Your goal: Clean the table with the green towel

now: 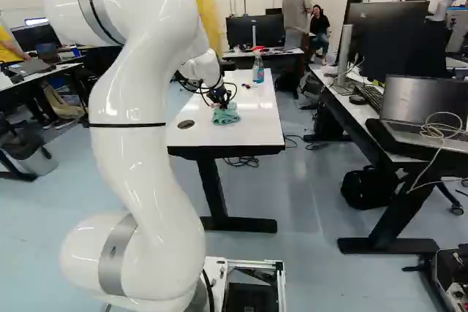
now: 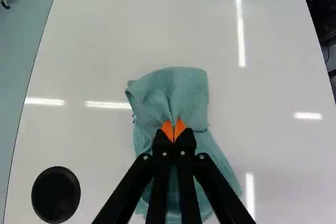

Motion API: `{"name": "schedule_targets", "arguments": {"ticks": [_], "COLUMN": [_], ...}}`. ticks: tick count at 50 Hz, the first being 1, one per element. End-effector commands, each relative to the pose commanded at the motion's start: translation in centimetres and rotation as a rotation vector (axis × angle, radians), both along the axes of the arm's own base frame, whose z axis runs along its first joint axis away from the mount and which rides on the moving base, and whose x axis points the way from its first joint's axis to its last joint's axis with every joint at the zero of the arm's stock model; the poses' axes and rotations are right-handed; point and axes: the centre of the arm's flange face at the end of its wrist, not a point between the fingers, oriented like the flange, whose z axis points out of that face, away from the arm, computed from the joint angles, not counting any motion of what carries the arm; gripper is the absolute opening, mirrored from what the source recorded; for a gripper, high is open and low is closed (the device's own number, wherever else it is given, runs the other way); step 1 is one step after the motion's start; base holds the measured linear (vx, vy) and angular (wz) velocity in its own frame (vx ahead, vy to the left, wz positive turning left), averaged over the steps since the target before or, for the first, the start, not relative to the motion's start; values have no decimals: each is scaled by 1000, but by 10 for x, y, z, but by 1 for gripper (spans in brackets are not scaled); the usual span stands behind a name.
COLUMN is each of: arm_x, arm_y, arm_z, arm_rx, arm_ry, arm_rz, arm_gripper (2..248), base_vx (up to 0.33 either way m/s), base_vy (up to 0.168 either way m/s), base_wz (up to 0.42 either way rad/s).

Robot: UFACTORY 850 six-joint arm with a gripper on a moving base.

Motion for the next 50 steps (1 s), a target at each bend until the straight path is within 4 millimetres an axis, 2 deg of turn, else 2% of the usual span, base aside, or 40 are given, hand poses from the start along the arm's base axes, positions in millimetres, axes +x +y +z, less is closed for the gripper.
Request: {"name": "schedule_targets", "arguments": {"ticks": [9, 19, 37, 50], "arm_x": [8, 5, -24, -48], "arm_y": [15, 31, 45, 42], "arm_z": [-1, 0, 2, 3], "arm_rx": [0, 0, -1, -2], "arm_ry": [-7, -5, 17, 33], "arm_rz": [22, 47, 73, 71], "arm_gripper": [22, 22, 22, 22], "base_vx": [0, 0, 0, 0], "base_vy": [0, 0, 0, 0], "base_wz": [0, 0, 0, 0]}}
